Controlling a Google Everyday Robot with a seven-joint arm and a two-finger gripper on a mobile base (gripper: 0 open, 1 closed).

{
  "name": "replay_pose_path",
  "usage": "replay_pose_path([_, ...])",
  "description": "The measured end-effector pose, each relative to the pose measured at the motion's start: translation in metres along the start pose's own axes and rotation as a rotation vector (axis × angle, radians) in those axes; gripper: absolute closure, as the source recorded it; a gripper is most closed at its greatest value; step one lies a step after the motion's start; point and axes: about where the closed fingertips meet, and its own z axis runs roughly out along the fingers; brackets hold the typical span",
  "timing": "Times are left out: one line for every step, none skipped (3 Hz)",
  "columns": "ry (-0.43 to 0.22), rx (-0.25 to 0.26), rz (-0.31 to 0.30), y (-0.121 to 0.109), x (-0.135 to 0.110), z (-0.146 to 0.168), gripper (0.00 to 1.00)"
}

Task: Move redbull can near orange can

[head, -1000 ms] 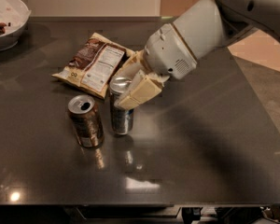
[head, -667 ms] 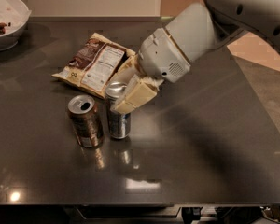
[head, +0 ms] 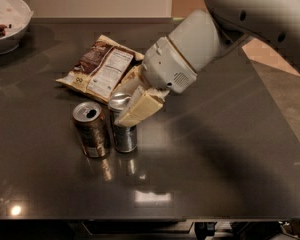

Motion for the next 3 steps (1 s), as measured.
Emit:
replay_pose_path([0.010,-0.007,0.001,0.0018,0.0025,0.0028,0.13])
replay_pose_path([0.011,-0.007,-0.002,0.0023,0.0004,0.0033,0.00])
replay_pose_path([0.011,-0.007,-0.002,0.0023,0.0004,0.0033,0.00])
